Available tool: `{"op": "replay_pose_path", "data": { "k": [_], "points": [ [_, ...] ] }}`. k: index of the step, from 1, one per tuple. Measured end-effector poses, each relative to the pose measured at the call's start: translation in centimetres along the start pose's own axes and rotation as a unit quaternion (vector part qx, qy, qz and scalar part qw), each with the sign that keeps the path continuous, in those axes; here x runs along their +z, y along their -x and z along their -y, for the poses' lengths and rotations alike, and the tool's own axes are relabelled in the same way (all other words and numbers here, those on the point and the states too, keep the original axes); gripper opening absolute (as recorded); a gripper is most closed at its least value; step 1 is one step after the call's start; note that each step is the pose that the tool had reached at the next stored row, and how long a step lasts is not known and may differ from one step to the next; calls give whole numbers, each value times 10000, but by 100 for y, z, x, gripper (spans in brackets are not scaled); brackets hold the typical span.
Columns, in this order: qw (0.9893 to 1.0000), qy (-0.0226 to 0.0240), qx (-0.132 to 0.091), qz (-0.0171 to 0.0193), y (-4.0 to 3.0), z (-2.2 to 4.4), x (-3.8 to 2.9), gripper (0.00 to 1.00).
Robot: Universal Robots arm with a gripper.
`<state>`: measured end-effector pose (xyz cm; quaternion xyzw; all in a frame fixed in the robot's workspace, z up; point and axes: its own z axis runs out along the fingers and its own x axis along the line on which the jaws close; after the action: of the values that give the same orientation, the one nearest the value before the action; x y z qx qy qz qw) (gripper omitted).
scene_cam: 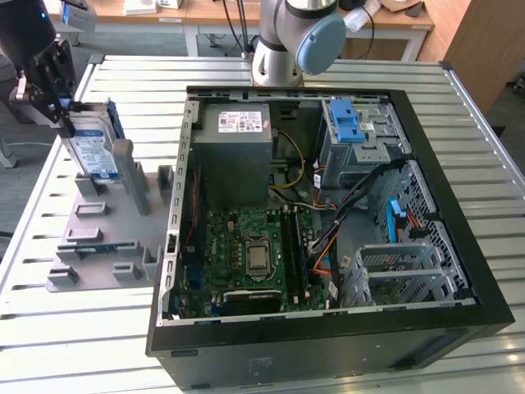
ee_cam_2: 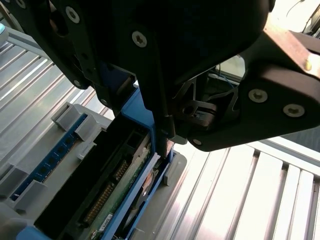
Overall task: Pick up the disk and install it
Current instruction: 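Pick up the disk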
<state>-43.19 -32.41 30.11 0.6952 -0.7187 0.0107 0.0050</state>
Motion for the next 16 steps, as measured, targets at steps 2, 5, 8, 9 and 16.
{"op": "replay_pose_path", "data": {
  "k": [2,5,8,9,16],
  "points": [
    [10000,0,0,0,-1,0,-26,36],
    [10000,0,0,0,-1,1,-68,36],
    [10000,0,0,0,-3,1,-115,36],
    [10000,0,0,-1,-3,1,-130,36],
    [10000,0,0,-6,-6,2,-244,36]
  ]
}}
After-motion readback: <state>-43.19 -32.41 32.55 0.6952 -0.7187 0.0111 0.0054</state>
